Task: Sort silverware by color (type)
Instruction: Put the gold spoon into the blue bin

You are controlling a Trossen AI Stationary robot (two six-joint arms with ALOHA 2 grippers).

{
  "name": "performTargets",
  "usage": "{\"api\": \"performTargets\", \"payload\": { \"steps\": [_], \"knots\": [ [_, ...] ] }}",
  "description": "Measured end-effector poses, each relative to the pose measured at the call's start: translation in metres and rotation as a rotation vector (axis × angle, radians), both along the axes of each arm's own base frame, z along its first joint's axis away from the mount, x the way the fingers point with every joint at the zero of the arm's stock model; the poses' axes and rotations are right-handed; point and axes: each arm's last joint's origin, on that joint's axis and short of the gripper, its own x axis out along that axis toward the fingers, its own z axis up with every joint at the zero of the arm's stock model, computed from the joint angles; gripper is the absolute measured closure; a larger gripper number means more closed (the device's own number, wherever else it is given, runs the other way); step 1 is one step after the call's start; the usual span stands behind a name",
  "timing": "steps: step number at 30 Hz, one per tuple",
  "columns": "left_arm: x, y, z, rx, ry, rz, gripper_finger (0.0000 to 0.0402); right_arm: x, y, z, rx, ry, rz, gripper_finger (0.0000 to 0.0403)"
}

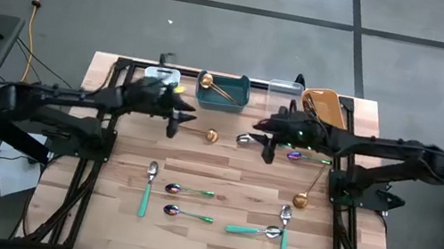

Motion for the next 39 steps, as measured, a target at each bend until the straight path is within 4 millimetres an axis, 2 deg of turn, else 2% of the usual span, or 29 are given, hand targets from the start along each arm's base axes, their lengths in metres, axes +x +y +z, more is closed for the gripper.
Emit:
{"api": "performTargets", "payload": {
  "steps": [5,9,12,19,26,32,39],
  "knots": [
    [0.032,0.014,0.006,-0.017,0.34,-0.081,0.0268,-0.008,0.007,0.001,0.001,-0.003,0.02,0.0267],
    [0.053,0.023,-0.002,-0.026,0.523,-0.153,0.0268,-0.006,0.007,-0.001,-0.013,0.002,0.029,0.0267],
    [0.064,0.027,-0.016,-0.038,0.614,-0.192,0.0268,-0.005,0.007,-0.003,-0.013,0.012,0.03,0.0267],
    [0.084,0.036,-0.05,-0.007,0.727,-0.29,0.0268,-0.003,0.007,-0.007,-0.023,0.037,0.037,0.0267],
    [0.092,0.039,-0.076,0.008,0.788,-0.345,0.0268,-0.001,0.006,-0.011,-0.016,0.058,0.037,0.0267],
    [0.095,0.041,-0.087,0.002,0.804,-0.344,0.0268,0.0,0.006,-0.011,-0.002,0.05,0.028,0.0267],
    [0.096,0.042,-0.092,-0.002,0.813,-0.346,0.0268,0.0,0.006,-0.011,0.004,0.049,0.027,0.0267]
  ]
}}
